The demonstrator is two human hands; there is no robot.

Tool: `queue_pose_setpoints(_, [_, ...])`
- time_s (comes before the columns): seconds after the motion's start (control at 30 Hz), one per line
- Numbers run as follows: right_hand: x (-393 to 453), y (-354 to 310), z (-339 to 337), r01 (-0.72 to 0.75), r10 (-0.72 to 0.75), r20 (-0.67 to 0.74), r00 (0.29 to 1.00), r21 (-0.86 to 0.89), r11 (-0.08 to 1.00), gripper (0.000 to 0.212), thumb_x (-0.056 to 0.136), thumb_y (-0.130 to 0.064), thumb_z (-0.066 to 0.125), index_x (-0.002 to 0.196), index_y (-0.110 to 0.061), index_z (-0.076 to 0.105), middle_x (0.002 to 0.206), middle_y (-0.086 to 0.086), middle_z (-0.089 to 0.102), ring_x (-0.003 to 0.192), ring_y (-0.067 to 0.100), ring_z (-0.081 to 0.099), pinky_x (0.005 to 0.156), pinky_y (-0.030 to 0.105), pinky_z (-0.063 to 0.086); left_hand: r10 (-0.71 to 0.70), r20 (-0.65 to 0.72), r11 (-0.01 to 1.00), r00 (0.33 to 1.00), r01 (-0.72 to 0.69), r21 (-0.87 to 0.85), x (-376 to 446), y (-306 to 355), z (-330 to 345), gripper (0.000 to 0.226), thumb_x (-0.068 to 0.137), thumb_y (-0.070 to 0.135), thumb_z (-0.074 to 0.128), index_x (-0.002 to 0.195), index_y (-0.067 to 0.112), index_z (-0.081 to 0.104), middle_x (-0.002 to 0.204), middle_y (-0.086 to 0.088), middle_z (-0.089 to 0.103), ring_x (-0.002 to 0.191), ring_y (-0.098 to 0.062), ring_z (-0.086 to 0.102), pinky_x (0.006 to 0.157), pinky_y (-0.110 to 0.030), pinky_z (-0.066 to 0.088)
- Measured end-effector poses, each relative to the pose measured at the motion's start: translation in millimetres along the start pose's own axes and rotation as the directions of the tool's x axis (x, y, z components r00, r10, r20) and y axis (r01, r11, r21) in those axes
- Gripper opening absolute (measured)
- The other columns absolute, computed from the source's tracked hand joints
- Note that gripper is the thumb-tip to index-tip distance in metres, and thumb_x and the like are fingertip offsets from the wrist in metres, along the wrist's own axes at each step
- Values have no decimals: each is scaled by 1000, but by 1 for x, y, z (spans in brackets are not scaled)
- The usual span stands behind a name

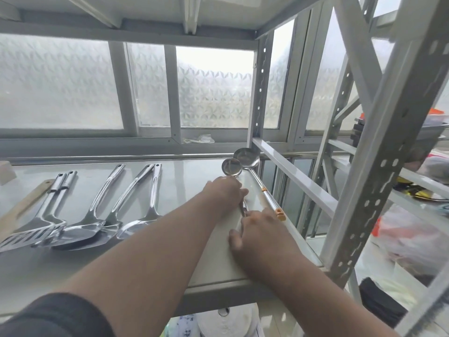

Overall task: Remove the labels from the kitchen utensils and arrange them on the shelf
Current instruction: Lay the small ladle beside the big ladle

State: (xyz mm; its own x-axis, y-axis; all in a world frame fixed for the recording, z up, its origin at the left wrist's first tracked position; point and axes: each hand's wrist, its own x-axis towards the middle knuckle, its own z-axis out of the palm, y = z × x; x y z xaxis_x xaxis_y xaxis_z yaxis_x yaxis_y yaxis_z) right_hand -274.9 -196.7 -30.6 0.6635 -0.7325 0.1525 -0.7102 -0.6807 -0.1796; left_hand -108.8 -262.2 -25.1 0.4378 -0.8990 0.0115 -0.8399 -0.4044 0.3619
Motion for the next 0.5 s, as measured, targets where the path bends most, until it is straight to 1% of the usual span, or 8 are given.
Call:
queue_pose_setpoints(0.07, [6, 1, -2, -12, 13, 36, 999, -18, 1000, 49, 98, -43, 36, 111, -8, 68, 114, 12, 62, 113, 31, 46, 104, 42, 41, -4, -4, 1000, 1000, 4, -2, 9, 1, 2, 43, 107, 46, 53, 138, 19, 67, 150, -6, 59, 144, -27, 49, 122, -44, 34])
queue_pose_setpoints(0.17, [11, 1, -3, -18, 19, 29, 999, -32, 999, 50, 100, -41, 36, 115, -5, 67, 117, 15, 60, 115, 33, 49, 105, 42, 40, 27, -33, 999, 999, -27, 20, 21, -1, 12, 39, 109, 45, 45, 123, 19, 71, 143, -7, 64, 140, -28, 52, 118, -44, 37])
queue_pose_setpoints(0.2, [12, 2, 0, -19, 19, 15, 1000, -25, 1000, 50, 100, -41, 36, 115, -5, 67, 118, 15, 60, 116, 33, 49, 105, 41, 40, 41, -42, 999, 998, -40, 28, 22, -3, 15, 42, 111, 45, 41, 127, 19, 70, 146, -7, 63, 141, -28, 51, 119, -44, 36])
queue_pose_setpoints(0.23, [12, 3, 3, -24, 24, 2, 1000, -13, 1000, 50, 99, -42, 37, 115, -5, 66, 118, 13, 59, 117, 32, 49, 105, 40, 40, 54, -46, 998, 997, -52, 32, 23, -4, 17, 45, 112, 44, 37, 136, 20, 67, 152, -5, 59, 144, -28, 49, 122, -45, 32])
queue_pose_setpoints(0.33, [14, 5, 10, -49, 50, -21, 999, 36, 998, 51, 96, -46, 36, 118, -10, 64, 121, 5, 56, 121, 28, 47, 103, 40, 43, 93, -7, 995, 996, -93, 47, 21, -10, 19, 50, 114, 39, 29, 159, 26, 45, 171, 4, 37, 157, -21, 33, 130, -48, 16])
queue_pose_setpoints(0.37, [15, 5, 11, -54, 54, -18, 998, 36, 998, 50, 96, -47, 35, 119, -11, 62, 123, 3, 55, 122, 27, 46, 103, 40, 44, 95, 8, 994, 995, -95, 54, 19, -10, 19, 51, 114, 36, 29, 162, 27, 40, 173, 7, 31, 159, -20, 29, 131, -50, 11])
queue_pose_setpoints(0.4, [16, 5, 12, -54, 54, -12, 998, 28, 998, 50, 97, -47, 35, 121, -13, 61, 126, 2, 54, 123, 26, 45, 102, 40, 44, 87, 13, 994, 996, -88, 57, 18, -11, 18, 51, 113, 34, 29, 162, 26, 40, 173, 8, 30, 159, -20, 28, 131, -52, 10])
queue_pose_setpoints(0.5, [18, 5, 11, -21, 21, 13, 1000, -9, 1000, 49, 100, -48, 31, 130, -17, 55, 138, -3, 48, 127, 25, 42, 103, 41, 43, 26, -6, 999, 1000, -25, 47, 18, -13, 15, 49, 110, 29, 31, 156, 25, 46, 169, 5, 39, 156, -22, 34, 130, -55, 11])
